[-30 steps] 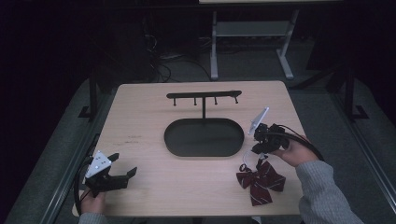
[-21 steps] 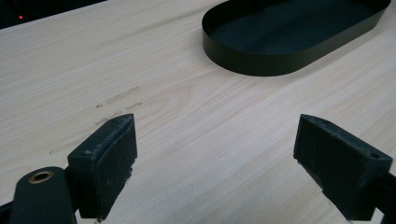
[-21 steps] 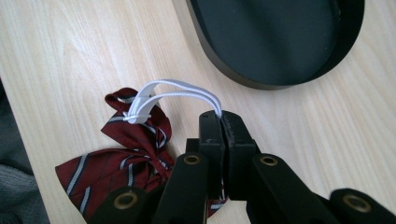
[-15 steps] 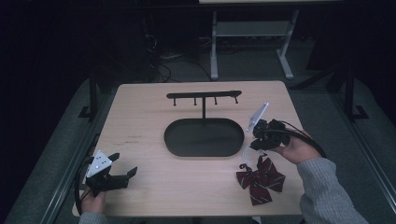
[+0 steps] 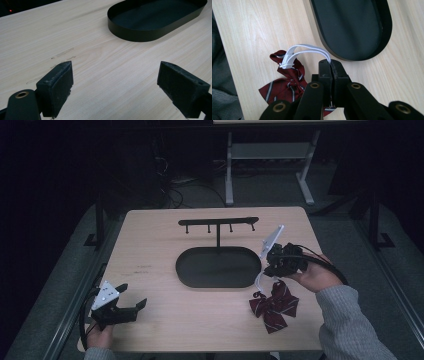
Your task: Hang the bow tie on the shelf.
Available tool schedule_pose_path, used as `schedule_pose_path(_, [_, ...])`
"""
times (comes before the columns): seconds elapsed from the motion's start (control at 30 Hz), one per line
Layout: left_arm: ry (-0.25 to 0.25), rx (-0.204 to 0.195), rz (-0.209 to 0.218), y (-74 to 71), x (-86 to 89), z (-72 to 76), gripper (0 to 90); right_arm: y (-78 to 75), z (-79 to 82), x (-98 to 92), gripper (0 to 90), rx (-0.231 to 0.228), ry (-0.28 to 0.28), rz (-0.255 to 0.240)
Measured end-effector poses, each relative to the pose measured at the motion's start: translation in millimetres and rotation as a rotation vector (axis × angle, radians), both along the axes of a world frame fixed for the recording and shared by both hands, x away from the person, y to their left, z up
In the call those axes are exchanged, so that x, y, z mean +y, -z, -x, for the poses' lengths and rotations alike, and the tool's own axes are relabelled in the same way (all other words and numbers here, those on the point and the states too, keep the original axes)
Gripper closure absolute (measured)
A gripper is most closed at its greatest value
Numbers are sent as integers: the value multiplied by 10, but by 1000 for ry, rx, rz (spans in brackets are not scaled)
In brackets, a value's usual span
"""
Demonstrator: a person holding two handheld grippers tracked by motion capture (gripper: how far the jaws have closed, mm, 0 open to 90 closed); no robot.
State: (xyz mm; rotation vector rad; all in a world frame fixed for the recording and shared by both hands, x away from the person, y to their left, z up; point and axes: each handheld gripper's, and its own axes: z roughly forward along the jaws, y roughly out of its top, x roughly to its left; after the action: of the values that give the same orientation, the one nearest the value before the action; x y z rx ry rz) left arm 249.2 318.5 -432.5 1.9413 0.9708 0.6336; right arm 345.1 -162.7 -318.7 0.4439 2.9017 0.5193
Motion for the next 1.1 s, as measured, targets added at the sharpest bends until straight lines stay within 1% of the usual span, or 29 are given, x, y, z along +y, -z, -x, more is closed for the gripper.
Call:
schedule_pose_path(0.3, [0,-3,1,-2,3,-2,131,-108,-16,69,874,-7,-15,-4])
schedule_pose_path(0.5, [1,-4,0,-4,5,-1,131,-166,-40,114,874,4,-23,-17])
schedule_pose_path(0.7, [2,-5,-2,-4,4,-4,131,-255,-63,166,874,-1,-39,-28])
schedule_pose_path(1.1, [2,-5,4,2,-3,-5,131,-350,-126,241,874,-2,-54,-39])
